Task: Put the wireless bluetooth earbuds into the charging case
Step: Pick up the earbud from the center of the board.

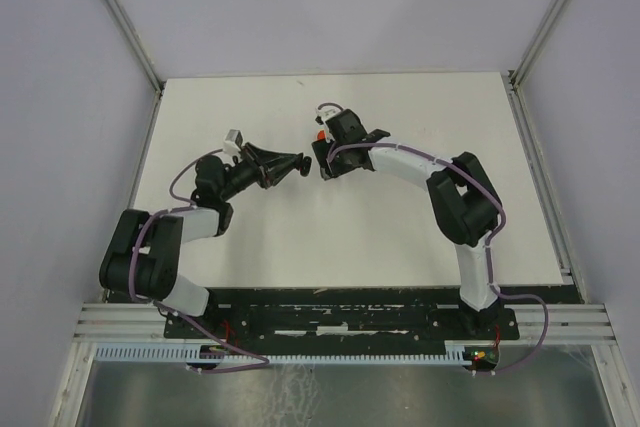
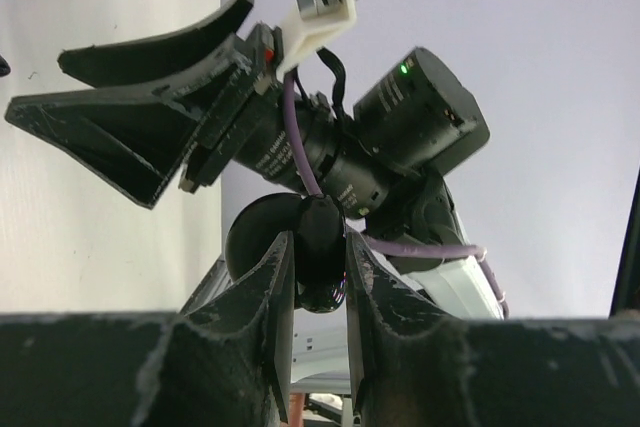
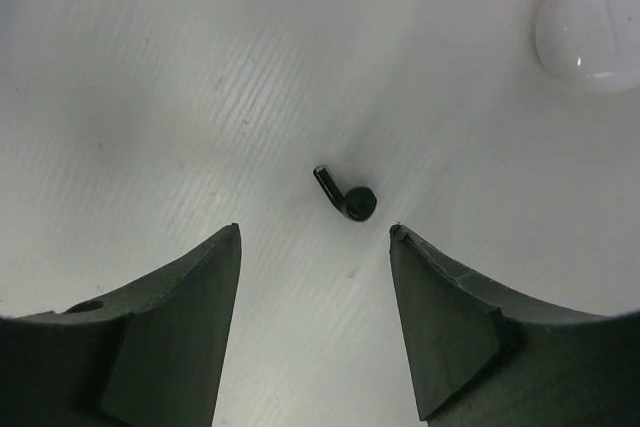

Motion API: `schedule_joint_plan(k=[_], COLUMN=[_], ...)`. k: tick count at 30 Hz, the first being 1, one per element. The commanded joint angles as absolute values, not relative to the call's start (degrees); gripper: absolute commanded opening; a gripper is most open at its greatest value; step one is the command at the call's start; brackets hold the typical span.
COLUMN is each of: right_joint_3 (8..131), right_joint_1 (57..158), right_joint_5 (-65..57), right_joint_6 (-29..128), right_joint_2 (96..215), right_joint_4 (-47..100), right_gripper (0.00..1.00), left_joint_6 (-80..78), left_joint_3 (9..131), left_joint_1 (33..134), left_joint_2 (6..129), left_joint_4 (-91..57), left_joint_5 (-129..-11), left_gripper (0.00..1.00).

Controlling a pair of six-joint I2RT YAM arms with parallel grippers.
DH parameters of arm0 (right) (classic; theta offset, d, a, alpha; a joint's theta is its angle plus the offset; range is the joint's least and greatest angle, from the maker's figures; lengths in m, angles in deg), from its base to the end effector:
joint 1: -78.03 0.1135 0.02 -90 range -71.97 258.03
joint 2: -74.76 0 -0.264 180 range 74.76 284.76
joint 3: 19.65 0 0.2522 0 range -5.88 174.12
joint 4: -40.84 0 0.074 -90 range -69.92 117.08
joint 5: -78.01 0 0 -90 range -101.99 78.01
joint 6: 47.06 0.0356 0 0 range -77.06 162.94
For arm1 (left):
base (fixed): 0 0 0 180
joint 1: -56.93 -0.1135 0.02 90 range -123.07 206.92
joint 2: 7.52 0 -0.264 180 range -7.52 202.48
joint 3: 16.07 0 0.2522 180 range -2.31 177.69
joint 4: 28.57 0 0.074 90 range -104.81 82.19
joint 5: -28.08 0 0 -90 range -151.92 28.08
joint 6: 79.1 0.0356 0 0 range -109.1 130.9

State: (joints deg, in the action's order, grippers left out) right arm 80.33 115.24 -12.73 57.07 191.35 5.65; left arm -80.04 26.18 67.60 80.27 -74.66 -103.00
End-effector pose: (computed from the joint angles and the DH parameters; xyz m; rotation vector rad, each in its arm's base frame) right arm 0.3568 0.2703 0.1914 -0.4969 2.4617 0.3621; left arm 0.2780 -0.0762 0.1983 -0.6446 1.8290 -1.8487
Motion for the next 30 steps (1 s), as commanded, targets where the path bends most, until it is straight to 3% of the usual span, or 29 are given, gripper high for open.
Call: schedule_joint_plan(k=[1,19,30], right_joint_3=[86.74,94.49,89.97], right_joint_1=[115.35,116.48,117.24], right_joint_5=[-10.05,-7.73,-6.7], right_joint_6=[57.79,59.88,60.41], right_joint_2=[194.4,203.15,201.1], right_joint_4=[7.38,6.96,7.92], right_gripper=[0.69,0.69,0.69], left_joint_6=[-73.41,-71.01,-70.62], left_joint_3=[25.39,23.62,24.09], left_joint_1=[66.16,63.51,63.32], left_joint_2=[74.21,67.41,68.03], left_joint_4=[-70.09,-63.42,-63.15], left_joint_5=[-104.37,-105.69,-105.43], left_gripper=[0.03,0.03,0.03])
